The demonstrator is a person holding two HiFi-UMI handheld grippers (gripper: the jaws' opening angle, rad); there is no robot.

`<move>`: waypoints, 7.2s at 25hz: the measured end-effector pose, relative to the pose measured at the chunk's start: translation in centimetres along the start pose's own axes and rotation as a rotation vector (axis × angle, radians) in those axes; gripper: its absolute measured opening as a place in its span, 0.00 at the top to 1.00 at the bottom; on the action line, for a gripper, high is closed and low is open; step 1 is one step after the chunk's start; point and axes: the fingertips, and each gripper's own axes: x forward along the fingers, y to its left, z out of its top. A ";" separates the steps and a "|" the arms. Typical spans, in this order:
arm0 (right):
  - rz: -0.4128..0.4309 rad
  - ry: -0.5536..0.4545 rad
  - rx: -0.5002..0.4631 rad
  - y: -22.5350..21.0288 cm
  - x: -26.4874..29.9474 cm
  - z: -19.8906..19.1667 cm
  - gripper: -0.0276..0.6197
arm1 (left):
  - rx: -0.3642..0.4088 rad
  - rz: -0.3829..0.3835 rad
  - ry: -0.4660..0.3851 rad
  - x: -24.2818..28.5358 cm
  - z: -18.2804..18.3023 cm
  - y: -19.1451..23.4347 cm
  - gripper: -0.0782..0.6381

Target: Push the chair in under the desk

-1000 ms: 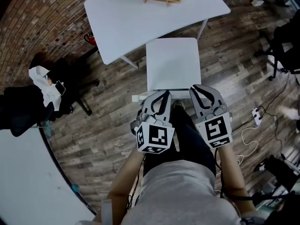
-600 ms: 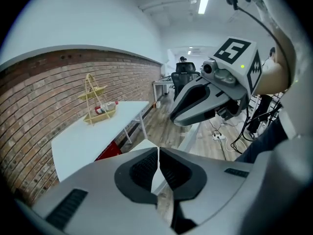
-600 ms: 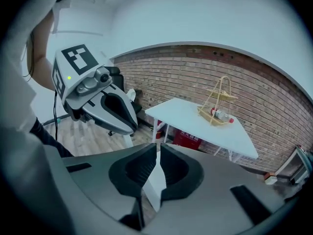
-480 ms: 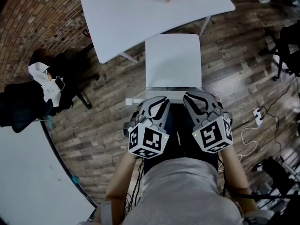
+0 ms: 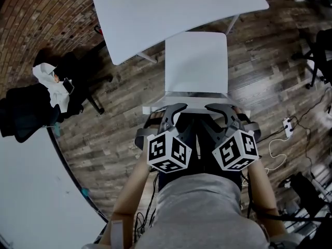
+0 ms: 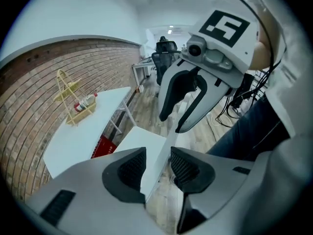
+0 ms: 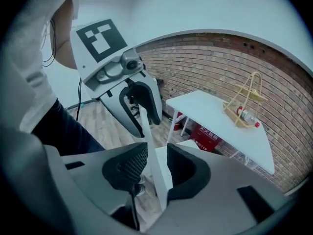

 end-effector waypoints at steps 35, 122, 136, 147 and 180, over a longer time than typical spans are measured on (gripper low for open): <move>0.008 0.500 -0.305 0.0 3.8 -7.2 0.81 | 0.428 -0.048 0.331 4.8 -4.0 -0.6 0.76; 0.262 0.530 -0.555 -32.2 6.8 -6.4 0.80 | 0.032 -0.056 0.334 17.5 11.1 22.9 0.76; 0.342 0.498 -0.668 -36.5 6.1 -7.4 0.80 | -0.061 -0.001 0.375 19.7 14.3 24.7 0.76; 0.295 0.473 -0.714 -36.7 6.2 -7.7 0.80 | -0.093 0.040 0.300 19.8 14.6 24.9 0.74; -0.517 -0.729 0.310 -44.5 -7.8 18.2 0.92 | -0.690 0.783 -0.825 -7.4 23.2 42.3 0.85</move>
